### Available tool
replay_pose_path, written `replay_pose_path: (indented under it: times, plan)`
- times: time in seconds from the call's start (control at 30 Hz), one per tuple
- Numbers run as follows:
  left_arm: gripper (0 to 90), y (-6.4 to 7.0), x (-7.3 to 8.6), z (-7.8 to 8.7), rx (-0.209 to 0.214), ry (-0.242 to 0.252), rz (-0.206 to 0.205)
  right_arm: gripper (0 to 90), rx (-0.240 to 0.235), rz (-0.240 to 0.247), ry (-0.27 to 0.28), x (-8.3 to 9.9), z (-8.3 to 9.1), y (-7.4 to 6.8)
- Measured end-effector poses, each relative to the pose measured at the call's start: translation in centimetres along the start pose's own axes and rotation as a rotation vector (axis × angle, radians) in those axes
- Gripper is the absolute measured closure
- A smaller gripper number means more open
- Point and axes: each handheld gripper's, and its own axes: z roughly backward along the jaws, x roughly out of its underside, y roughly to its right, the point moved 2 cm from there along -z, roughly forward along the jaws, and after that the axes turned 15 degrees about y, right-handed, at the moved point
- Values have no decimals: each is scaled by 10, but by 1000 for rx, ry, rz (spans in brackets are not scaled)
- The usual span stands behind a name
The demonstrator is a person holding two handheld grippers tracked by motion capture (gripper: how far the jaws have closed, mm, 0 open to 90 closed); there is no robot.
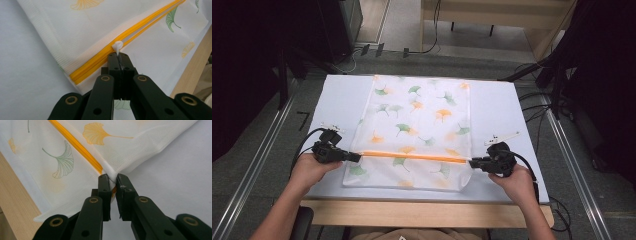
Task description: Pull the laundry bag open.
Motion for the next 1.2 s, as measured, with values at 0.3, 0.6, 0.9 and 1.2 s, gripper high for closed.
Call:
replay_pose_path:
  times: [0.3, 0.6, 0.9, 1.2]
  plan:
    - [900, -9, 6, 11, -27, -2, 3, 841, 2, -3, -6, 0, -1, 1]
    - [900, -10, 7, 13, -26, 5, 7, 842, 2, 0, -8, 0, -2, 2]
    - [900, -10, 7, 13, -24, 3, 8, 841, 0, 0, -12, 1, -2, 2]
    - [900, -11, 8, 13, -21, 2, 11, 841, -1, -3, -13, 1, -2, 2]
